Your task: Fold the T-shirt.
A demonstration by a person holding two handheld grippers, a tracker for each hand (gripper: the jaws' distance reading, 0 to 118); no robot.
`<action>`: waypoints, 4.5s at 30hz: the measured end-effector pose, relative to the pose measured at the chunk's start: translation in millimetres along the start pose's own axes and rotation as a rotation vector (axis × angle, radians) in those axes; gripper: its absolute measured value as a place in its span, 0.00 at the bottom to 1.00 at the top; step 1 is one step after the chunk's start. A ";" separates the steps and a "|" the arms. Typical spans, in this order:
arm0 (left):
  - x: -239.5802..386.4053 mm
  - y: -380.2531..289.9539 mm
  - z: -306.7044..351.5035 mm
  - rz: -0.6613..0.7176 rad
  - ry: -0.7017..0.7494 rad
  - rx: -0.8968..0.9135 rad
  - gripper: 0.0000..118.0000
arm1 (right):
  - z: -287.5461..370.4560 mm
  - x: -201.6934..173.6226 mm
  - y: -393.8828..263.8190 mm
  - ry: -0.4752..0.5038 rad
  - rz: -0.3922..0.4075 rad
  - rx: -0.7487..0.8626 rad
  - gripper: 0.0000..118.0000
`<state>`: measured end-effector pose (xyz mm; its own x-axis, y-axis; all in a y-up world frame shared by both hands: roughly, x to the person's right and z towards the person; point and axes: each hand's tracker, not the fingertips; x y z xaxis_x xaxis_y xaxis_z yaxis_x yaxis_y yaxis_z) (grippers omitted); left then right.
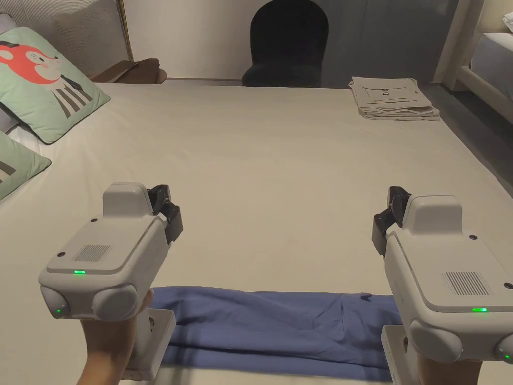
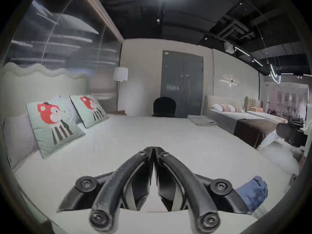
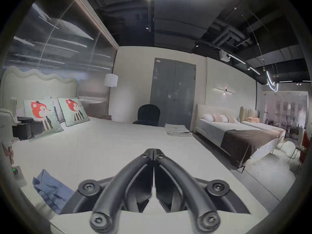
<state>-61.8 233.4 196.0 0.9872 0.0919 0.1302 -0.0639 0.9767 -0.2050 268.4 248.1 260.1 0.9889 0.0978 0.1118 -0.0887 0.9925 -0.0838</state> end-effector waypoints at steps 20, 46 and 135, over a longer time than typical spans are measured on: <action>-215.1 -94.5 -4.3 0.617 -0.211 -0.632 0.01 | -27.8 -22.3 -19.4 0.038 0.026 -0.091 0.00; -168.7 -126.9 -38.0 0.496 -0.195 -0.749 0.05 | -27.6 -6.8 -25.0 0.018 0.025 -0.129 0.00; 166.7 -174.0 -28.5 -0.132 -0.336 -0.669 0.00 | 9.0 71.1 -37.2 -0.055 -0.046 -0.164 0.00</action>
<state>118.0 73.3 225.7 0.8761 0.1413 0.4609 0.2595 0.6676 -0.6979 340.9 218.8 280.1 0.9831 0.0608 0.1727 -0.0183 0.9712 -0.2376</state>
